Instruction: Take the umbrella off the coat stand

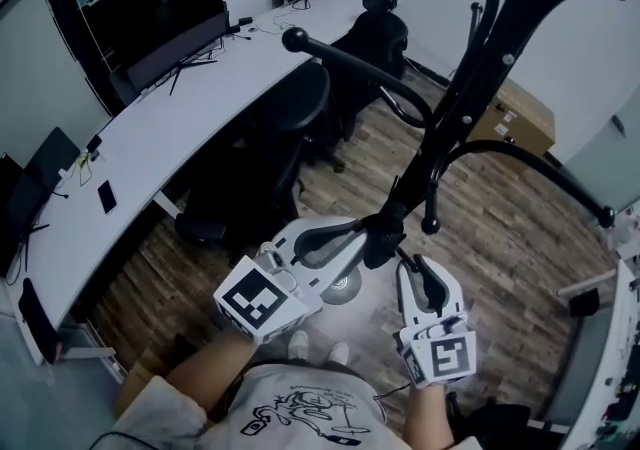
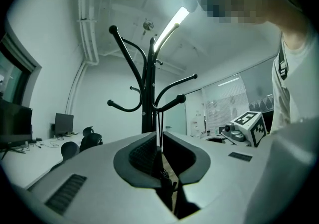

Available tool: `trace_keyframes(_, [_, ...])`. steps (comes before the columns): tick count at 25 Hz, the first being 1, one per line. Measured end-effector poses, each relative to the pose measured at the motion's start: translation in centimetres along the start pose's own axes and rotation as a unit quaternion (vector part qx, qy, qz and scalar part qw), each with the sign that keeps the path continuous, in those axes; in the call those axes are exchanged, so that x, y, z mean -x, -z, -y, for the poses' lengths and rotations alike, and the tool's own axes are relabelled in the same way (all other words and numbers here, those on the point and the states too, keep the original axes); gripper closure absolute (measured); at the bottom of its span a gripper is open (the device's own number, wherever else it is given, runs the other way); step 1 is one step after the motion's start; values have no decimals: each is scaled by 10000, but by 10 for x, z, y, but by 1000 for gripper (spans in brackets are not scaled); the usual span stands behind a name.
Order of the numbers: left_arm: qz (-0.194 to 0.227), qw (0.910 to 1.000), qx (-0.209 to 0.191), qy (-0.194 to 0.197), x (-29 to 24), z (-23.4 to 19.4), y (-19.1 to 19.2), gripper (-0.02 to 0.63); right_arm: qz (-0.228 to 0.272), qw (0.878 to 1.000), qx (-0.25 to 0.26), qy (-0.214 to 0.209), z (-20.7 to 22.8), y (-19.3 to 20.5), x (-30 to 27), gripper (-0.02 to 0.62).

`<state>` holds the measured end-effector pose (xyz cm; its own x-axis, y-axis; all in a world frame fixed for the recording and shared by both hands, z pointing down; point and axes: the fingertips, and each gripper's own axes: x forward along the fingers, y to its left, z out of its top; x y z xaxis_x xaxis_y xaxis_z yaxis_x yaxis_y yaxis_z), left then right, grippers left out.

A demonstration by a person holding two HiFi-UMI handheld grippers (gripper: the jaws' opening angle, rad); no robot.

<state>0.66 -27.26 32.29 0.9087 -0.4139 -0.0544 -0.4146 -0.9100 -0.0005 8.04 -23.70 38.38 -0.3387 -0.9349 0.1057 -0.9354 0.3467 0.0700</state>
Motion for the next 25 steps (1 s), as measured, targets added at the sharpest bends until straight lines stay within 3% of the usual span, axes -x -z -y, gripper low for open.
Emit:
trace_keyframes(3, [-236, 9996, 159, 13, -17, -2, 4, 541, 30, 9999, -4, -143, 6, 2, -9, 480])
trace_keyframes(12, [-403, 9989, -3, 249, -60, -5, 9, 514, -213, 9973, -21, -701, 24, 16, -33, 410])
trace_keyframes(25, [-493, 9962, -60, 715, -93, 2, 5, 495, -314, 9946, 101, -989, 29, 23, -66, 356])
